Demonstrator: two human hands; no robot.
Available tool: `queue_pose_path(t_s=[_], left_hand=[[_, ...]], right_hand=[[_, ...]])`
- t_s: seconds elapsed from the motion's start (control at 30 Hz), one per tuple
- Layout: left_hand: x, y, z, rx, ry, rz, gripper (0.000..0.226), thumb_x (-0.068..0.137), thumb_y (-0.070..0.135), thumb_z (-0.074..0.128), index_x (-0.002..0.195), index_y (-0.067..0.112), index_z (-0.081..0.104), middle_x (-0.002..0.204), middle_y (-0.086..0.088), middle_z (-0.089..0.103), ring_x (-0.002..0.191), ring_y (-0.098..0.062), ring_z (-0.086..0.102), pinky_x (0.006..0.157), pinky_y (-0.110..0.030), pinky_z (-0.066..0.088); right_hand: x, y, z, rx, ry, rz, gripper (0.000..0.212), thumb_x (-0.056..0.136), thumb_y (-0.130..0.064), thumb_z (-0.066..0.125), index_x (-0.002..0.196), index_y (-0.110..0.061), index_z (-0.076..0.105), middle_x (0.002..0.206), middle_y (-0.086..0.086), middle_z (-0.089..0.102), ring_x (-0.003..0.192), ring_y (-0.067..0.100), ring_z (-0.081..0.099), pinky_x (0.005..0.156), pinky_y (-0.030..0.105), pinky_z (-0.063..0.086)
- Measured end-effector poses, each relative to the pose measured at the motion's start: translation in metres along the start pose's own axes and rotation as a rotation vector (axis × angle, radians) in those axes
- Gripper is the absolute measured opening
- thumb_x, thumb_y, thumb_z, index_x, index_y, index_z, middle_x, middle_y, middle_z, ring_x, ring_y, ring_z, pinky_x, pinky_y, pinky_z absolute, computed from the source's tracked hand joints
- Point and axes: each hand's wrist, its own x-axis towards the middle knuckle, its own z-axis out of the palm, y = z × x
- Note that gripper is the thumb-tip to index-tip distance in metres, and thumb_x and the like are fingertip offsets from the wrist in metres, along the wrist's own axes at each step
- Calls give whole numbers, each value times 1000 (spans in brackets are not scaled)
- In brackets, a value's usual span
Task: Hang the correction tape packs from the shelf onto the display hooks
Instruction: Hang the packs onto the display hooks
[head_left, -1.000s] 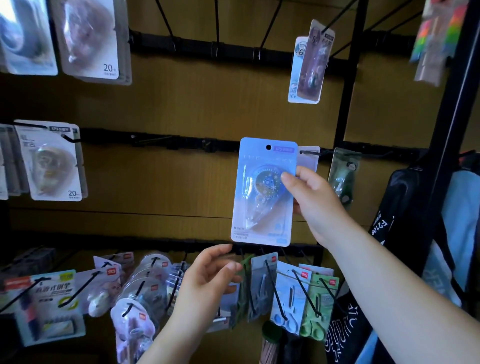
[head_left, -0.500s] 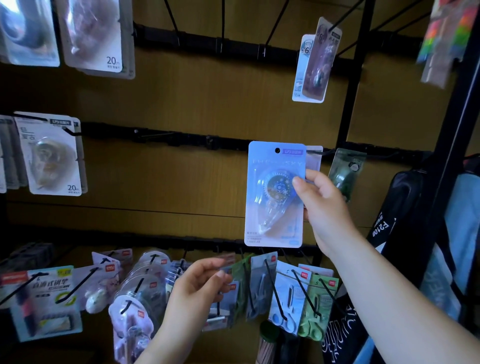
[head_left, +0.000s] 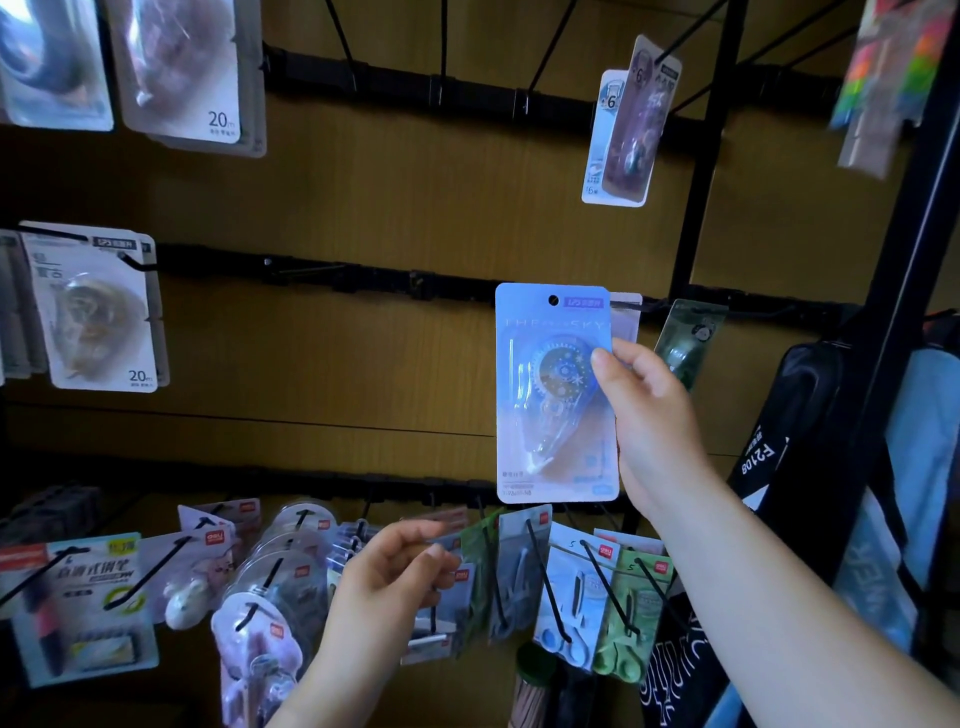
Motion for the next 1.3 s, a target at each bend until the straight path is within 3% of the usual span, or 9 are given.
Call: queue_pose_path(t_s=[0.17, 0.37, 0.5, 0.67, 0.83, 0.93, 1.07, 1.2, 1.3], left_hand=[[4, 12, 14, -12, -24, 84, 16, 92, 15, 46, 88, 24, 59, 65, 4, 67, 57, -1, 64, 56, -14, 53], [15, 44, 38, 2, -105, 186, 16, 90, 13, 51, 92, 29, 55, 69, 9, 75, 68, -6, 70, 72, -28, 57], [16, 43, 42, 18, -85, 187, 20, 89, 11, 54, 93, 31, 53, 69, 7, 75, 72, -11, 72, 79, -35, 57], [18, 38, 43, 26, -57, 186, 27, 89, 13, 54, 95, 38, 47, 64, 13, 74, 64, -5, 71, 79, -34, 56], [35, 37, 45, 89, -15, 136, 20, 92, 14, 50, 105, 29, 45, 68, 7, 69, 54, -3, 66, 74, -32, 55], [53, 37, 47, 136, -17, 106, 11, 94, 16, 46, 103, 21, 49, 70, 5, 66, 59, -6, 62, 66, -26, 53], [89, 32, 54, 248, -4, 81, 20, 96, 14, 39, 105, 6, 55, 70, 2, 61, 67, -15, 62, 71, -32, 54], [120, 28, 52, 337, 38, 67, 21, 96, 14, 37, 103, 8, 55, 67, 5, 59, 64, -13, 58, 52, -23, 40], [132, 26, 40, 405, 58, 85, 16, 95, 19, 41, 94, 11, 55, 72, 3, 64, 64, -17, 52, 55, -25, 39]], right_hand=[[-1, -2, 3, 21, -3, 17, 14, 92, -19, 49, 106, -18, 52, 94, -7, 61, 99, 16, 59, 93, 33, 46], [0, -2, 3, -3, 1, -11, 14, 92, -18, 49, 106, -17, 51, 88, -11, 60, 83, 3, 58, 81, 22, 46], [3, 2, 2, -22, 42, 3, 22, 91, -20, 51, 112, -15, 53, 99, -3, 60, 100, 16, 58, 94, 33, 44], [7, 5, 3, -82, 33, 28, 34, 91, -23, 51, 123, -12, 49, 120, 6, 58, 113, 21, 55, 102, 39, 42], [17, 8, 8, -136, 32, 26, 34, 93, -22, 49, 125, -12, 47, 112, -1, 51, 101, 13, 51, 78, 20, 41], [31, 12, 14, -211, 40, 23, 29, 94, -23, 47, 121, -14, 47, 103, -6, 47, 80, 3, 48, 60, 10, 33], [53, 22, 26, -302, 104, 37, 22, 93, -24, 46, 113, -15, 50, 99, -3, 50, 87, 13, 48, 73, 24, 38], [71, 32, 33, -399, 94, 55, 28, 94, -26, 44, 119, -14, 48, 96, -4, 48, 87, 15, 47, 61, 25, 37], [77, 39, 35, -438, 59, 83, 28, 94, -28, 44, 118, -14, 46, 92, -2, 51, 80, 16, 49, 65, 29, 47]])
